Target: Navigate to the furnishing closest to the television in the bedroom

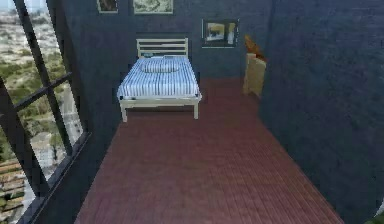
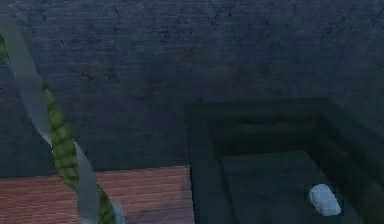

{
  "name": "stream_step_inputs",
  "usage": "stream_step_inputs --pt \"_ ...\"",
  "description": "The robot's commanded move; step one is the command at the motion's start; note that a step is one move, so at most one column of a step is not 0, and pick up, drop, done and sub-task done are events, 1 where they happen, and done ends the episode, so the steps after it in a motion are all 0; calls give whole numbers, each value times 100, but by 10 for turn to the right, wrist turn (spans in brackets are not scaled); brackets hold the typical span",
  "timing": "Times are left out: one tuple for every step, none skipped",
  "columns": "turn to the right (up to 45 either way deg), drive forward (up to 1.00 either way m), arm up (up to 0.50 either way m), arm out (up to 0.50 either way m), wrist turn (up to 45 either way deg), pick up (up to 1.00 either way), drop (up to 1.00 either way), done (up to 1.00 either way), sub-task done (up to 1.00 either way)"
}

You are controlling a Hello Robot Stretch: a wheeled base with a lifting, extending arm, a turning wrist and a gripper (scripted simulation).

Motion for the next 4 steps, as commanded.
stream_step_inputs --pt "450 0 0 0 0 0 0 0 0" --pt "-450 0 0 0 0 0 0 0 0" --pt "-30 0 0 0 0 0 0 0 0" --pt "0 100 0 0 0 0 0 0 0"
